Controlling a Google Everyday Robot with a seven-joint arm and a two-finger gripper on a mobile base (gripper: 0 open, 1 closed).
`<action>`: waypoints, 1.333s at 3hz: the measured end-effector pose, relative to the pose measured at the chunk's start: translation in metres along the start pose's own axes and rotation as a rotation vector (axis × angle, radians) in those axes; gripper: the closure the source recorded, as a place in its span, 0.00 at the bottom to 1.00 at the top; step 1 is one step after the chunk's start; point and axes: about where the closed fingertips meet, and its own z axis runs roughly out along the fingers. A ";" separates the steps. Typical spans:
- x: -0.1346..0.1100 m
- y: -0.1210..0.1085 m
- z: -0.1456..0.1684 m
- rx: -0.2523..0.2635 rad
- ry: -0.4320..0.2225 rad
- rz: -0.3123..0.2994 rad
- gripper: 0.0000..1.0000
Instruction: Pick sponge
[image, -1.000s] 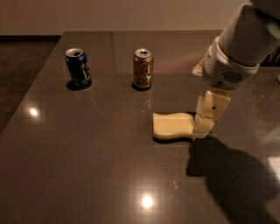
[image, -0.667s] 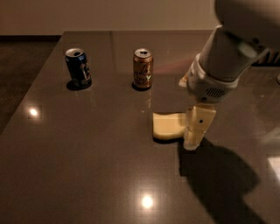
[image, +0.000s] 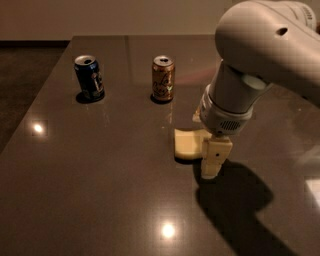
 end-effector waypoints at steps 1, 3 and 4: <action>-0.001 0.003 0.008 -0.023 0.011 -0.012 0.41; -0.002 0.000 -0.003 -0.045 -0.010 0.013 0.88; -0.007 -0.001 -0.034 -0.047 -0.072 0.015 1.00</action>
Offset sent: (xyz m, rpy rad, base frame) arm 0.0013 0.0018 -0.0123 -0.0195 0.0556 0.0102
